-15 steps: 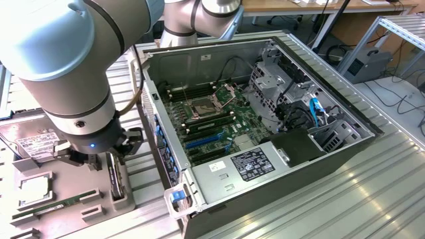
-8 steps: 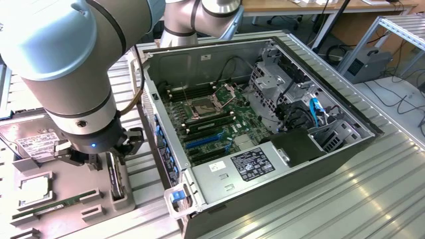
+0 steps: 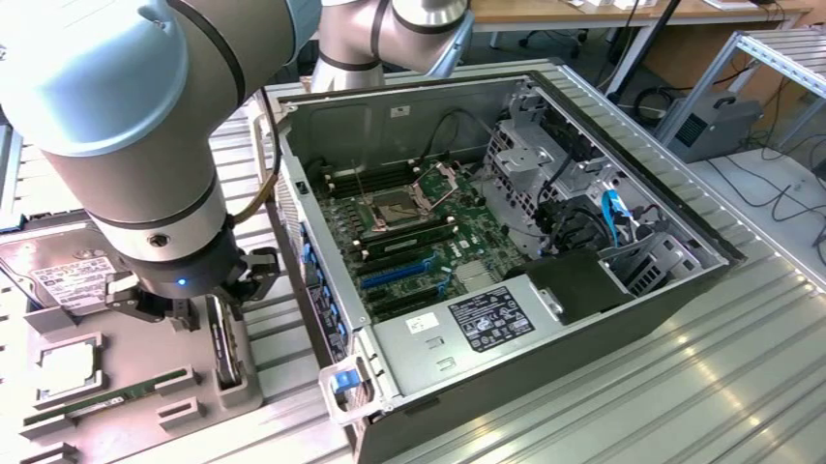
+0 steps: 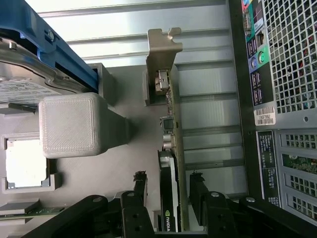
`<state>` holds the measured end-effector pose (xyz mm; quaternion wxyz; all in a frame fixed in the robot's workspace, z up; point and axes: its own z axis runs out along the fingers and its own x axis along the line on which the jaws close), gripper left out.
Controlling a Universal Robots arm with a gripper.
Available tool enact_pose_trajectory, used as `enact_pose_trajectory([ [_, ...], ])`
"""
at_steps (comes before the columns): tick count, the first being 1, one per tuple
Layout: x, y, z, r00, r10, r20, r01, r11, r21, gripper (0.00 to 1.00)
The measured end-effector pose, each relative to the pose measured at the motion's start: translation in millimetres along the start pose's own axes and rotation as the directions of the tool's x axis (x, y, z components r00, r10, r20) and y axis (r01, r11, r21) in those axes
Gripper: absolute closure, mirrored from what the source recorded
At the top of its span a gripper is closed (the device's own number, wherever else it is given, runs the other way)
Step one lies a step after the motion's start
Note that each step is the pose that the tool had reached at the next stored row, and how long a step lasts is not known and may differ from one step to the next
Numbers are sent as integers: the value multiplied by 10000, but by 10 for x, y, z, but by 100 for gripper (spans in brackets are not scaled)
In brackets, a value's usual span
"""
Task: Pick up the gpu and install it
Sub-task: 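Pick up the gpu and move the gpu toward the slot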
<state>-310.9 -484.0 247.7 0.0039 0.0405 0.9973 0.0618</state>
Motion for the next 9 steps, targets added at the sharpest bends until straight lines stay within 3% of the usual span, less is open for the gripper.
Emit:
enact_pose_trajectory([
  [2, 0, 0, 0, 10000, 0, 0, 0, 10000, 0, 54],
  [3, 0, 0, 0, 10000, 0, 0, 0, 10000, 0, 61],
  [9, 0, -2, 16, 10000, 0, 0, 0, 10000, -1, 61],
])
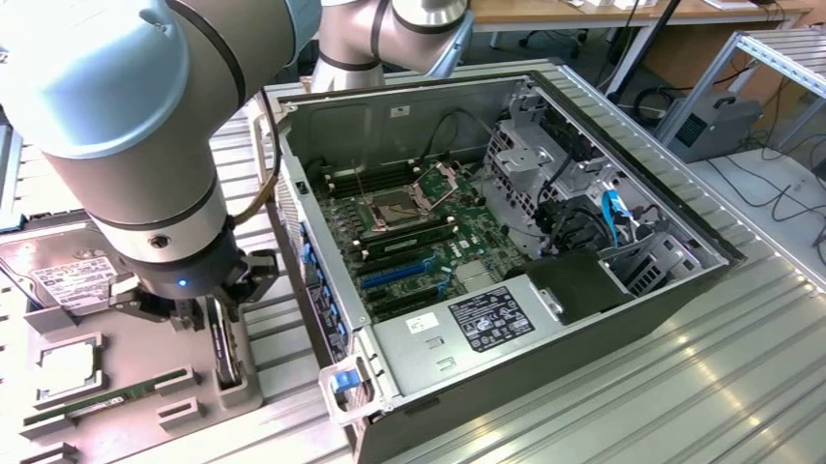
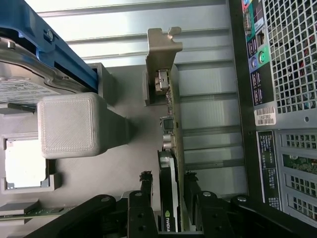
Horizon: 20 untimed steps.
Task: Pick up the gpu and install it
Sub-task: 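Pick up the gpu and move the gpu toward the slot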
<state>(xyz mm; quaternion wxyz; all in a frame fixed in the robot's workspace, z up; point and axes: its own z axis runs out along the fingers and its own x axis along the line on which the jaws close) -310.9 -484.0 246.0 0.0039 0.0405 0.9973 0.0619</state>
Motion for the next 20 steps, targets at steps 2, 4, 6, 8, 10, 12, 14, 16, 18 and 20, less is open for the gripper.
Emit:
enact_pose_trajectory([
  [2, 0, -1, 2, 10000, 1, -2, -1, 10000, 3, 61],
  [4, 0, -1, 4, 10000, 0, -1, 0, 10000, 1, 61],
  [6, 0, -1, 4, 10000, 0, -1, 0, 10000, 1, 61],
  [8, 0, -1, 4, 10000, 0, 0, 0, 10000, 0, 61],
  [10, 0, 0, 4, 10000, 0, 0, 0, 10000, 1, 61],
  [12, 0, -1, 4, 10000, 0, -1, 0, 10000, 0, 62],
  [14, 0, -1, 4, 10000, 0, -1, 0, 10000, 1, 73],
  [16, 0, -1, 4, 10000, 0, -1, 0, 10000, 1, 73],
  [18, 0, -1, 4, 10000, 0, 0, 0, 10000, 0, 73],
  [20, 0, -1, 4, 10000, 0, -1, 0, 10000, 1, 73],
])
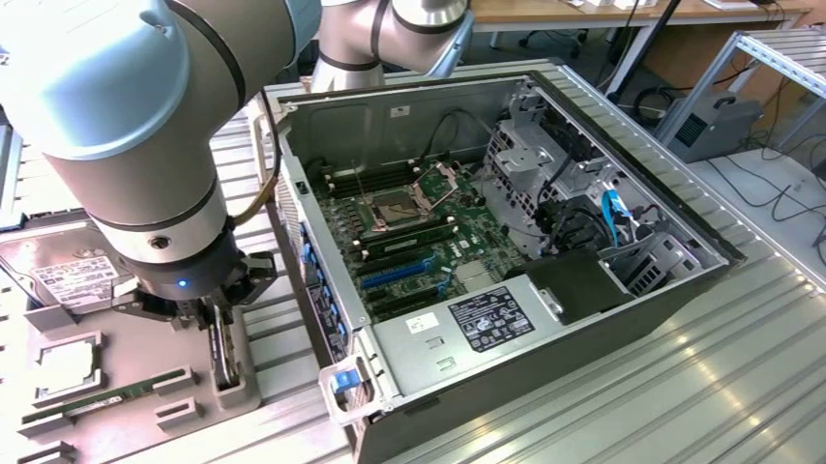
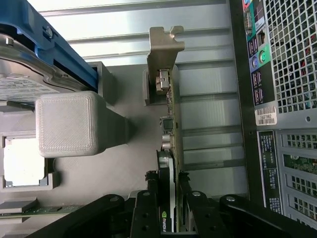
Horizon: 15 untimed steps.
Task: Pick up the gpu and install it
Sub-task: 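Pick up the gpu and move the gpu toward the slot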
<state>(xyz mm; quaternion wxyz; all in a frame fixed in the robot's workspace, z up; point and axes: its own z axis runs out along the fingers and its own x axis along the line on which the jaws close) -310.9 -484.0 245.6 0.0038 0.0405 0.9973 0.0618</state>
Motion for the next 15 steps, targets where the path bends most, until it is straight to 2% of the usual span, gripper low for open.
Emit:
enact_pose_trajectory([
  [3, 0, 0, 0, 10000, -30, -4, 30, 10000, 0, 73],
  [5, 0, 0, 1, 9989, -474, -58, 474, 9989, -2, 73],
  [15, 0, 3, -19, 9987, -503, -63, 503, 9987, 1, 73],
])
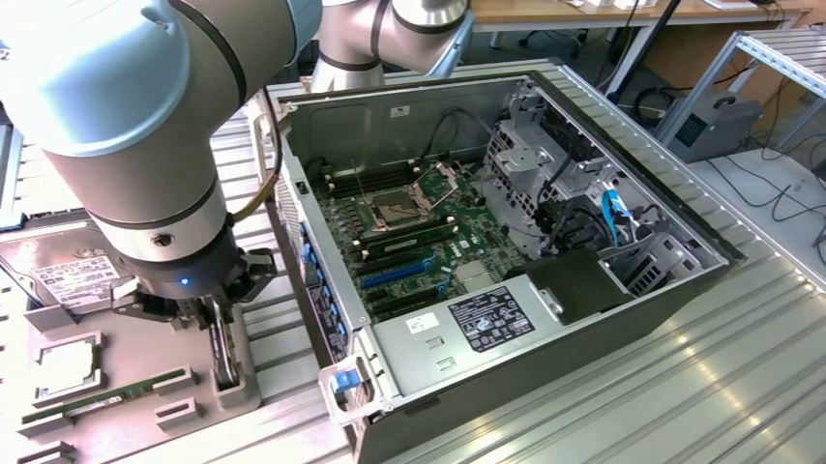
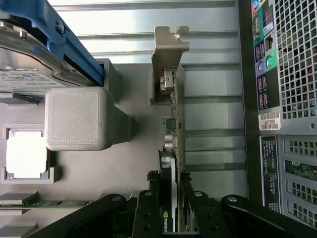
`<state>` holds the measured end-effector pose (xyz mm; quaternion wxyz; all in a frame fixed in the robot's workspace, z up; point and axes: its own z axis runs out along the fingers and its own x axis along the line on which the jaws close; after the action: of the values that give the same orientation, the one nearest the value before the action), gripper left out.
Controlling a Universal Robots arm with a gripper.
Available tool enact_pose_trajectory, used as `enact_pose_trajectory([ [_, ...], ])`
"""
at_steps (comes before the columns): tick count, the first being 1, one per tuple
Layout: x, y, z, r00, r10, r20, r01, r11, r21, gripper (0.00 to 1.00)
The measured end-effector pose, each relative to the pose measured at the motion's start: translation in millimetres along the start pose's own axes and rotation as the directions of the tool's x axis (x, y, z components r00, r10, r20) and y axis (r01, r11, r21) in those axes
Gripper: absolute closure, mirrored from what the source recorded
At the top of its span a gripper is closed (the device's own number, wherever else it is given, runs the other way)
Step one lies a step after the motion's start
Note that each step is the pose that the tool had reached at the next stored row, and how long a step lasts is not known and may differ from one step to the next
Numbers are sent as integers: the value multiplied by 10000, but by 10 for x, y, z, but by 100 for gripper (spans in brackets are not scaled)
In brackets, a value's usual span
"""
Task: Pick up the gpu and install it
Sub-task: 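Pick up the gpu and move the gpu toward the slot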
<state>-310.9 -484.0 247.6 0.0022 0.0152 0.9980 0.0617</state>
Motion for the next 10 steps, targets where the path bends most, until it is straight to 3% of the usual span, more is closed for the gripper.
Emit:
enact_pose_trajectory([
  [4, 0, 5, -40, 10000, -4, 0, 4, 10000, -28, 73],
  [10, -2, 30, -217, 10000, -3, -5, 3, 9998, -189, 73],
])
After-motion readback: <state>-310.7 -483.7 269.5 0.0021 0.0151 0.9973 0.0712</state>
